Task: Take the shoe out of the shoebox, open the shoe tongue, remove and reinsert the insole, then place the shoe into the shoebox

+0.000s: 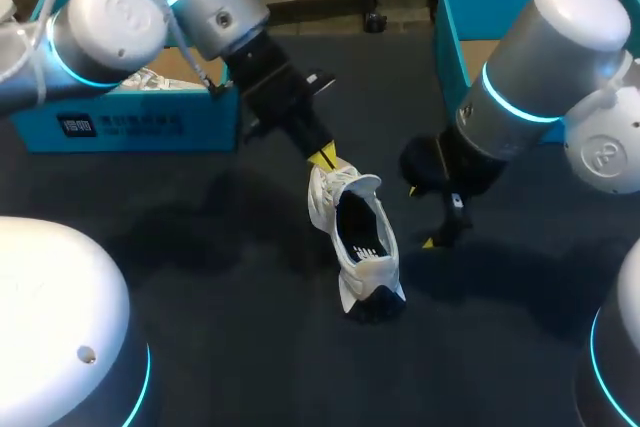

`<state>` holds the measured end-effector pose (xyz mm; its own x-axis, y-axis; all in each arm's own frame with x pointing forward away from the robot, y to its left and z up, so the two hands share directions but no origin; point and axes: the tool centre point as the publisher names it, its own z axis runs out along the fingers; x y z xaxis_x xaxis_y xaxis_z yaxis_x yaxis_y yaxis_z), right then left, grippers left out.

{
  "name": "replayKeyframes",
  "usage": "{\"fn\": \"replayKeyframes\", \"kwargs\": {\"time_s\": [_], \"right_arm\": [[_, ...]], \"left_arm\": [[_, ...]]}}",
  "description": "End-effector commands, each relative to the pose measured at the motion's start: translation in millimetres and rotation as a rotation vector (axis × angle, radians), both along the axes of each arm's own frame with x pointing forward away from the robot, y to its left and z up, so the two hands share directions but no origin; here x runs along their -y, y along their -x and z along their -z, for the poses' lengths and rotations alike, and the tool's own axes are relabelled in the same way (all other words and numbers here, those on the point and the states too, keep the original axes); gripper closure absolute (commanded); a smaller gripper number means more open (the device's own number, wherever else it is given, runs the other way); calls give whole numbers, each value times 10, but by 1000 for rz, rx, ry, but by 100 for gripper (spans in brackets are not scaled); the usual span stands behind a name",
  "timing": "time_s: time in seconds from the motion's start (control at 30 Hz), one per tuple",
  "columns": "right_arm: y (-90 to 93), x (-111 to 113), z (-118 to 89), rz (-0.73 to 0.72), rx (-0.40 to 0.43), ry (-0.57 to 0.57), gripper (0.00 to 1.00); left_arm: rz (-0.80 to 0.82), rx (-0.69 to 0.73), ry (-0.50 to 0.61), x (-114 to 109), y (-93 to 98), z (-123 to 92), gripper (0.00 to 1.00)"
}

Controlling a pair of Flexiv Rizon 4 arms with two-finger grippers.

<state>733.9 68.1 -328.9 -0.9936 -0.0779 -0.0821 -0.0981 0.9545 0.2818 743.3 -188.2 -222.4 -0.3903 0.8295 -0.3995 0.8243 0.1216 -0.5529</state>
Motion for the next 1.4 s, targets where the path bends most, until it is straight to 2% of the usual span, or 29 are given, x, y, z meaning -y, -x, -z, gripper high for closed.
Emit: {"fn": "replayKeyframes", "kwargs": {"time_s": [0.03,0.2,0.4,0.53,0.67,1.4], "right_arm": [[17,162,-195,11,2,8,0],[10,361,-316,33,-5,4,0],[-47,567,-501,-11,-14,46,0],[-103,660,-582,-70,-52,94,0],[-153,777,-664,-49,-75,121,0],[-153,777,-664,-49,-75,121,0]], "left_arm": [[22,-4,-34,19,-19,-5,100],[22,-4,-34,19,-19,-5,100],[22,-4,-34,19,-19,-5,100],[22,-4,-34,19,-19,-5,100],[22,-4,-34,19,-19,-5,100],[22,-4,-34,19,-19,-5,100]]}}
